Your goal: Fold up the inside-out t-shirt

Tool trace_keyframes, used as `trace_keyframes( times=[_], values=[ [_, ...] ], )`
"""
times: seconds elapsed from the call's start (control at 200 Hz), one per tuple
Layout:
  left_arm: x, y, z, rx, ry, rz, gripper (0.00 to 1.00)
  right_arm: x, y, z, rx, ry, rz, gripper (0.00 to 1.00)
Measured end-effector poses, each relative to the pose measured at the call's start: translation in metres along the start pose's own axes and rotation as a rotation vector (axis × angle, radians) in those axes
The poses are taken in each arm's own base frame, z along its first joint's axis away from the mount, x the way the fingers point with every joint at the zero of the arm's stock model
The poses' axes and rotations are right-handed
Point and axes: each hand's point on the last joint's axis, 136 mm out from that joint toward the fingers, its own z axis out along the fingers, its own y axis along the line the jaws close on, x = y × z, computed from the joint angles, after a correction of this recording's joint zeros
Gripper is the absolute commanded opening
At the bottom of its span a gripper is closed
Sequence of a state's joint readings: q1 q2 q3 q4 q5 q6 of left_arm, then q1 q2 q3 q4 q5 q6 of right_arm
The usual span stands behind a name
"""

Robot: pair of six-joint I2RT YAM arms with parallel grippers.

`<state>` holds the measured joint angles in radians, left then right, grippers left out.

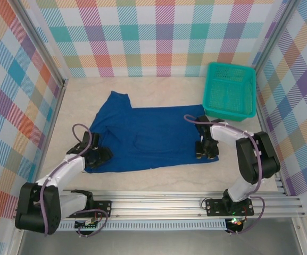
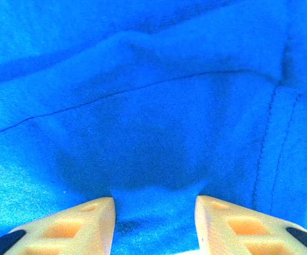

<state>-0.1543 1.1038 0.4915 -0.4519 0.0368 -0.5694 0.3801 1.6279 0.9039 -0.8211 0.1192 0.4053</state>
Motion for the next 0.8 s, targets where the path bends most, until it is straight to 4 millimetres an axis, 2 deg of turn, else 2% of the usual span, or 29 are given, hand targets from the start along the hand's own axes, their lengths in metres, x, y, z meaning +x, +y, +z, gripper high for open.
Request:
trace_keyframes(
  times=[0.14,0.23,0.335,0.455,0.52,0.625,0.8],
  values=[
    [-0.004,-0.008,-0.019,0.052,-0.064,-0.018,0.62,0.022,-0.002,-0.004,0.014,0.009,0.000,0.47],
    [-0.019,-0.018,-0.031,0.099,-0.142,-0.016,0.67,0.011,-0.001,-0.019,0.003,-0.068,-0.006,0.54],
    [-0.047,-0.034,-0.039,0.115,-0.214,0.001,0.72,-0.032,0.013,-0.053,-0.052,-0.242,-0.035,0.61],
    [-0.101,-0.073,-0.038,0.139,-0.286,0.035,0.73,-0.097,0.033,-0.092,-0.106,-0.441,-0.074,0.64],
    [-0.131,-0.094,-0.033,0.157,-0.319,0.052,0.74,-0.130,0.037,-0.100,-0.113,-0.493,-0.082,0.65],
    [-0.161,-0.118,-0.021,0.183,-0.347,0.069,0.74,-0.173,0.035,-0.089,-0.102,-0.519,-0.087,0.66],
    [-0.172,-0.131,-0.004,0.192,-0.333,0.090,0.74,-0.203,0.023,-0.056,-0.066,-0.474,-0.104,0.67]
  ],
)
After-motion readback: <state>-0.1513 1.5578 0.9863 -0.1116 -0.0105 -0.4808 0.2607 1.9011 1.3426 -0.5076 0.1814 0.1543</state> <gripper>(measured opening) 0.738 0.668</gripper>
